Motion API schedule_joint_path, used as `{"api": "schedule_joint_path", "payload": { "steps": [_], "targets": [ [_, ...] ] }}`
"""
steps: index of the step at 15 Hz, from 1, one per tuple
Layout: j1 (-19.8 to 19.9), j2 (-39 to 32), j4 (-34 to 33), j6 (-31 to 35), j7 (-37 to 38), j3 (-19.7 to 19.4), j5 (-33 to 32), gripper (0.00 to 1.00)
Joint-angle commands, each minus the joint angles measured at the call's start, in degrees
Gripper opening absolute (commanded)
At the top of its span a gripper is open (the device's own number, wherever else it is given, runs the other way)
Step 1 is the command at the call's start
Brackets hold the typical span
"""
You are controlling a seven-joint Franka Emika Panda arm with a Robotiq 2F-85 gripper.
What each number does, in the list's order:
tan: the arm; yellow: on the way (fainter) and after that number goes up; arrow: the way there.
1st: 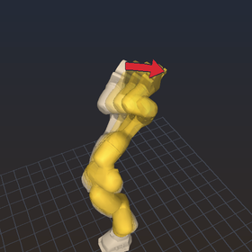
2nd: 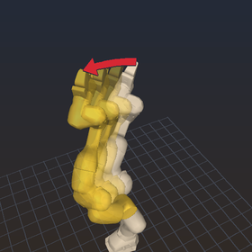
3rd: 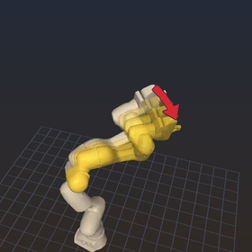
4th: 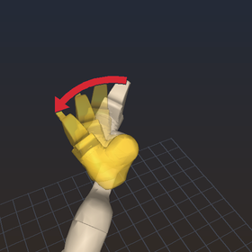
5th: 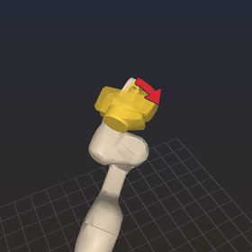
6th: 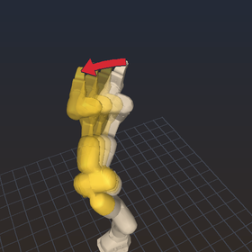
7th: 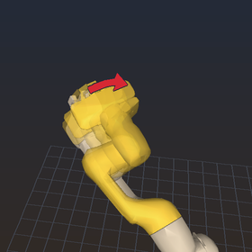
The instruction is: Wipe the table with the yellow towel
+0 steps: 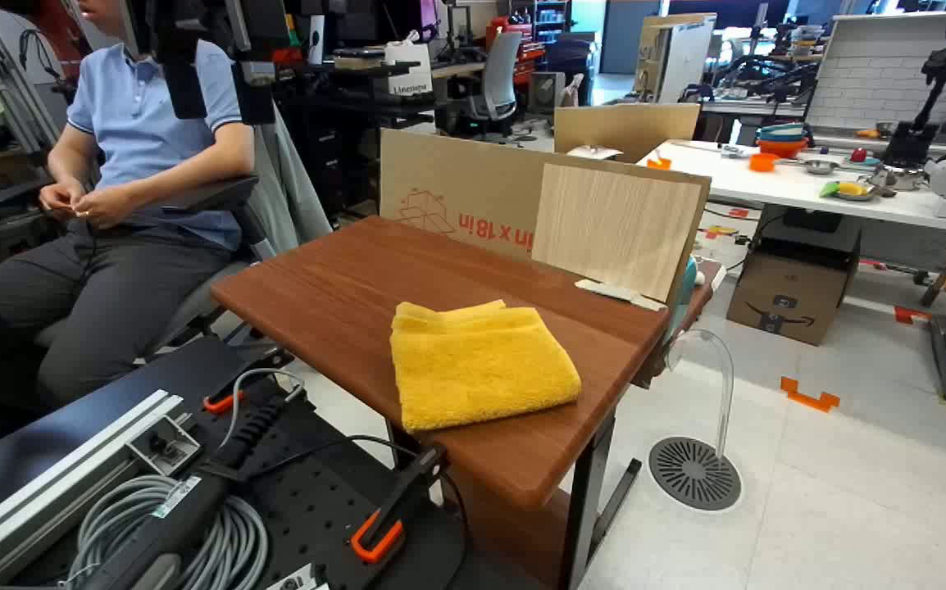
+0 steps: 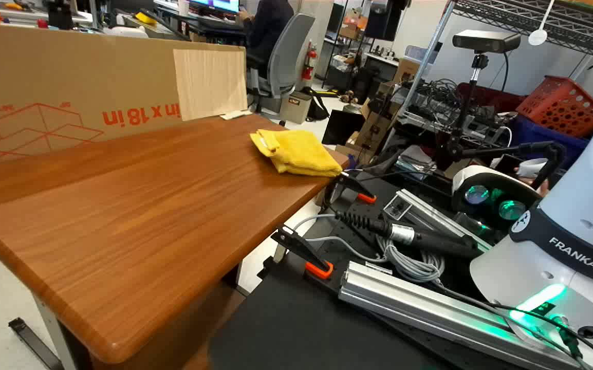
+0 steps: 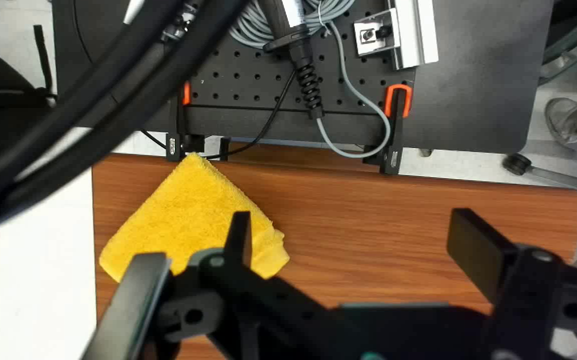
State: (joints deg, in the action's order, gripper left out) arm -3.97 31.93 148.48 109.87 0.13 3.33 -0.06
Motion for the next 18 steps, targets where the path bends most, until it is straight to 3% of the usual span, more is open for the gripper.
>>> {"api": "schedule_joint_path", "payload": {
  "steps": [1,7,10,16,18],
  "targets": [
    [0.01,-0.01,-0.08,-0.10,0.01,0.02,0.01,1.00],
    [0.01,-0.01,-0.08,-0.10,0.01,0.02,0.01,1.00],
    [0.36,-7.26,-3.85,4.13,3.57,-0.74,4.51,1.00],
    [6.07,-26.61,-11.73,15.06,8.56,-5.57,7.54,1.00],
    [7.74,-30.02,-11.43,22.86,9.51,-6.82,6.54,1.00]
  ]
}}
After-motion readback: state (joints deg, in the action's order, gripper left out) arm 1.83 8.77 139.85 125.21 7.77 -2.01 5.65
